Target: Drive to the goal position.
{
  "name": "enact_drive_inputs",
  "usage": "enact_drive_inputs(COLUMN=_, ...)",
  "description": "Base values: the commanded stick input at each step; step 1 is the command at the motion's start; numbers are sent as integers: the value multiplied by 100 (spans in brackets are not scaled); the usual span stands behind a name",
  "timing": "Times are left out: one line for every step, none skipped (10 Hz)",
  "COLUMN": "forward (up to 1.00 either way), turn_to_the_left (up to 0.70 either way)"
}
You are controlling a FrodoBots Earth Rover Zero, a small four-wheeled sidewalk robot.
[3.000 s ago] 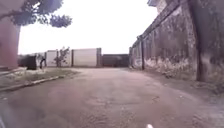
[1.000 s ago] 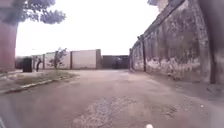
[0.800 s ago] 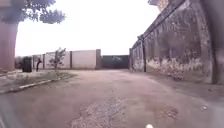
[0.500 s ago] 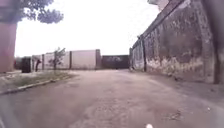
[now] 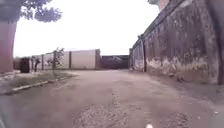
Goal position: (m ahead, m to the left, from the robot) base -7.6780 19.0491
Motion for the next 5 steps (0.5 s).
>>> enact_drive_inputs(forward=30, turn_to_the_left=0)
enact_drive_inputs(forward=30, turn_to_the_left=0)
enact_drive_inputs(forward=30, turn_to_the_left=0)
enact_drive_inputs(forward=30, turn_to_the_left=0)
enact_drive_inputs(forward=30, turn_to_the_left=0)
